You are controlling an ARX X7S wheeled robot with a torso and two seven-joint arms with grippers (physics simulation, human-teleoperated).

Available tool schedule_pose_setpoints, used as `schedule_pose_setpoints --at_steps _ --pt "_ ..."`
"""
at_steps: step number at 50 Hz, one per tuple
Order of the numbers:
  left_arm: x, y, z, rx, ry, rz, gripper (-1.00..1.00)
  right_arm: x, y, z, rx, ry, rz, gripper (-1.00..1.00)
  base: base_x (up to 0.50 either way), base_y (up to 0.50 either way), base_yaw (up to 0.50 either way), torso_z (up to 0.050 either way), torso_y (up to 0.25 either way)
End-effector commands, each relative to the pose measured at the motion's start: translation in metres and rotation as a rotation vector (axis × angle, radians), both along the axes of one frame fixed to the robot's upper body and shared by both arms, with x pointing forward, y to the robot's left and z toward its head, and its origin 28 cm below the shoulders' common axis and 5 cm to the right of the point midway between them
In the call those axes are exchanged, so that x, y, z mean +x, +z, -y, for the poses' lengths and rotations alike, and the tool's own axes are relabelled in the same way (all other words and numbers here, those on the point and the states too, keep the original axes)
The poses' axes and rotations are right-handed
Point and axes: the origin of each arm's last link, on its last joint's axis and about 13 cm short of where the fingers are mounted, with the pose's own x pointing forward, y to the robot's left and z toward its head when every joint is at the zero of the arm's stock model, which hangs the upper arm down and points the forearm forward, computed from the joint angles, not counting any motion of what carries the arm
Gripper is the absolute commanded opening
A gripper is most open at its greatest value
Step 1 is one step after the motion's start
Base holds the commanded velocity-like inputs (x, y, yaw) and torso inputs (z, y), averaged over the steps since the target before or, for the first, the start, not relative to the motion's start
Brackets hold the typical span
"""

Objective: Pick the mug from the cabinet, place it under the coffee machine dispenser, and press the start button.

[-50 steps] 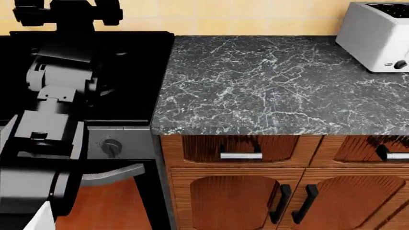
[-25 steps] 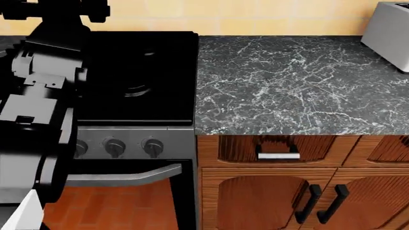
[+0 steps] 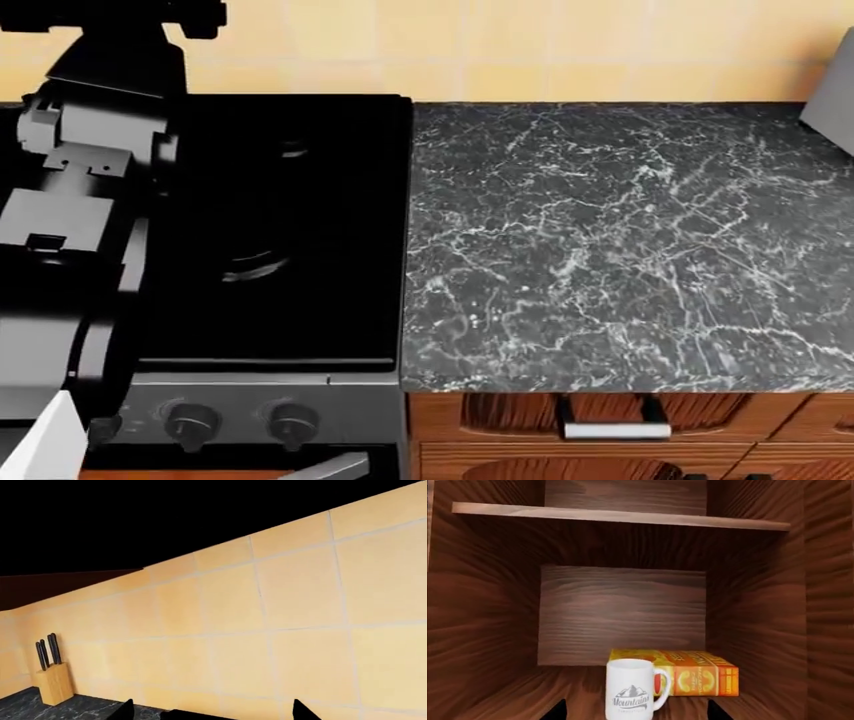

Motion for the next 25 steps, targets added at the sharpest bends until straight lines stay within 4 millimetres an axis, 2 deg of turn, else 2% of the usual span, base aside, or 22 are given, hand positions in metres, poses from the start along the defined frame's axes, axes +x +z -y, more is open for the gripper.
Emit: schedule_pose_setpoints --at_steps 1,22,25 --pt "0.0 0.003 -0.001 -0.004 0.001 0.004 1.0 0.001 -0.001 -0.001 0.003 0.017 -0.018 1.0 0.5 0.0 0.0 0.0 0.0" --pt "-0.001 0.006 -0.002 -0.017 0.001 0.01 1.0 0.007 -0.008 0.0 0.001 -0.015 -0.058 1.0 0.5 0.0 0.0 0.0 0.001" --pt "-0.001 0.007 -0.003 -0.022 0.0 0.012 1.0 0.01 -0.013 0.0 -0.021 -0.048 -0.097 1.0 0.0 0.0 0.0 0.0 0.0"
